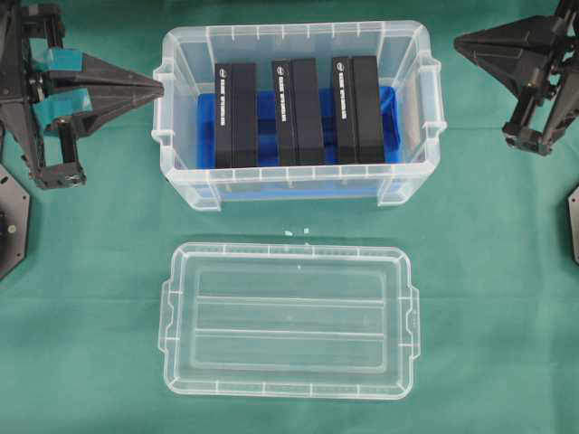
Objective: Clamp the lid of the box with both arms, then lift and open it.
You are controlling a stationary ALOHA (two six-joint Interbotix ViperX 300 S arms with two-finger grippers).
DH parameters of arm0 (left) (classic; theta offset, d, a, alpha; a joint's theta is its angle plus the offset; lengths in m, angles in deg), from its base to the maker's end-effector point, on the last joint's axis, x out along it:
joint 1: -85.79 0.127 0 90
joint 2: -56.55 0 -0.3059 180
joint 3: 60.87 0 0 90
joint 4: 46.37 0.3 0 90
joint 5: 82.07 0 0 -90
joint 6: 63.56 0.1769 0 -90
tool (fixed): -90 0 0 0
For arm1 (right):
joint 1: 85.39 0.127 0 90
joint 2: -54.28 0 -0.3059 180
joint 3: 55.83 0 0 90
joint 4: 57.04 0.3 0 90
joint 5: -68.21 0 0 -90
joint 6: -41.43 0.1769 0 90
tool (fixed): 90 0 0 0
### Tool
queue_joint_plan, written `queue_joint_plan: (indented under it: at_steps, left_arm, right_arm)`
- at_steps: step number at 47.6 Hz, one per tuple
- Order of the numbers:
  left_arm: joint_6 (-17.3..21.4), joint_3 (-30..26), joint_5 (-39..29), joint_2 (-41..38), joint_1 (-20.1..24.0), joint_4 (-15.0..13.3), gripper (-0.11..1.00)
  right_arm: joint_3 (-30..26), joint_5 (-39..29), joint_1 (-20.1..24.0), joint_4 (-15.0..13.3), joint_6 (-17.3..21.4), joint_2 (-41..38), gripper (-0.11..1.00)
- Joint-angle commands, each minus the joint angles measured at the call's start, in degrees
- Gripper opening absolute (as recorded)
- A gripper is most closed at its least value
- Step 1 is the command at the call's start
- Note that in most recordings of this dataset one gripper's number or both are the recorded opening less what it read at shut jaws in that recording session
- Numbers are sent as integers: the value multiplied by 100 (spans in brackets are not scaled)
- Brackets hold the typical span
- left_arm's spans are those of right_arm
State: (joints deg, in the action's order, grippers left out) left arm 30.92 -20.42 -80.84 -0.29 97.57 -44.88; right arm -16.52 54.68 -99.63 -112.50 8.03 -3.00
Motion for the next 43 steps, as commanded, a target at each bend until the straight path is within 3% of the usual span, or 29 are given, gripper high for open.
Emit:
queue_joint_plan:
  at_steps: [1, 28, 43]
  left_arm:
    - [-9, -9, 149, 18, 18, -9, 1]
    - [-26, 70, 211, 26, 18, -9, 1]
    - [-26, 79, 211, 26, -237, -9, 1]
  right_arm:
    - [-26, 211, -88, -26, 9, 44, 0]
    - [88, 404, -132, -26, 9, 88, 0]
    - [97, 615, -132, 9, 44, 88, 0]
